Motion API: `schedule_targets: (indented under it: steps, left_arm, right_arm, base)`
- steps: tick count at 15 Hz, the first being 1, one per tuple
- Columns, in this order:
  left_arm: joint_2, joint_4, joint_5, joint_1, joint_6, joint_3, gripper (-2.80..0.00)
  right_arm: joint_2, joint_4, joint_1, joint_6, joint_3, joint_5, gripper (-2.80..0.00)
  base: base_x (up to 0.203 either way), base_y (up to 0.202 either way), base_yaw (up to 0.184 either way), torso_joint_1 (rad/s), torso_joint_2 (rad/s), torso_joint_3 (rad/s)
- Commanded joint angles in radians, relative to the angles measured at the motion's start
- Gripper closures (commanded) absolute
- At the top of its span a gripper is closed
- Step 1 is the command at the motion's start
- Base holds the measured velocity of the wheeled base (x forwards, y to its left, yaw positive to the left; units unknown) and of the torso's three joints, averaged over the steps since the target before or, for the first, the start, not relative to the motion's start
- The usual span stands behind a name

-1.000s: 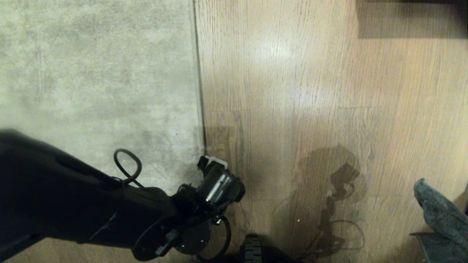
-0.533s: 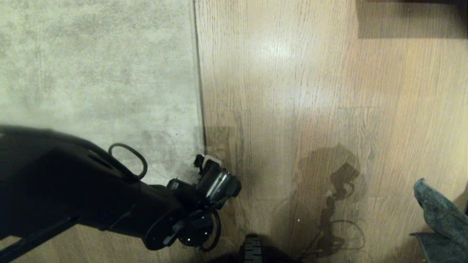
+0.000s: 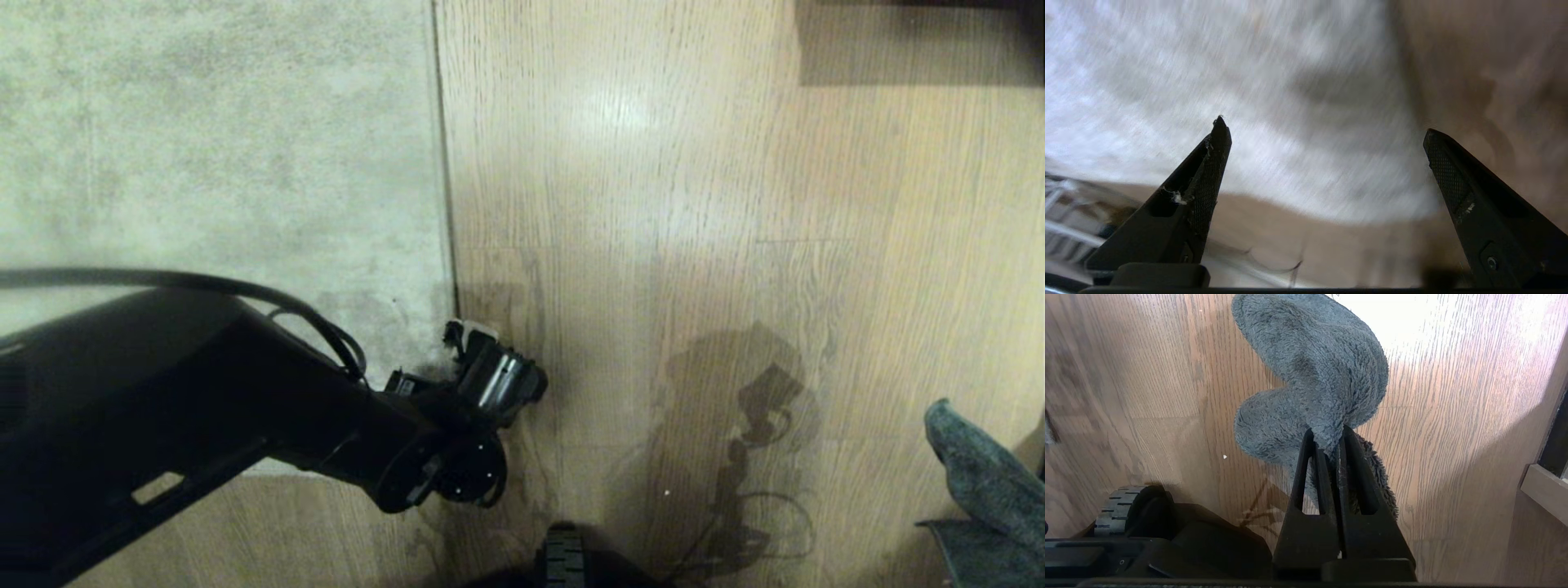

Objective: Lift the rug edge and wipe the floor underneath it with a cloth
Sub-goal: Lift up the carpet

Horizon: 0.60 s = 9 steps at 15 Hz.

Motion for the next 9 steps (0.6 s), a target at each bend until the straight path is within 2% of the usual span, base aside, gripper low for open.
schedule_targets:
  steps: [1, 4, 9]
  left_arm:
    - [0.061, -0.021, 0.007, 0.002, 0.009, -0.074, -2.8]
    - [0.085, -0.026, 0.01, 0.027, 0.061, -0.124, -2.8]
    - [0.085, -0.03, 0.03, 0.056, 0.103, -0.13, -2.8]
  right_arm:
    - [0.001, 0.0, 0.0, 0.0, 0.0, 0.0, 0.0]
    - [0.001, 0.0, 0.0, 0.0, 0.0, 0.0, 0.0]
    - [0.001, 0.0, 0.0, 0.0, 0.0, 0.0, 0.0]
  base:
    - [0.0, 0.0, 0.0, 0.0, 0.0, 0.0]
    - [0.0, 0.0, 0.0, 0.0, 0.0, 0.0]
    - [0.0, 0.0, 0.0, 0.0, 0.0, 0.0]
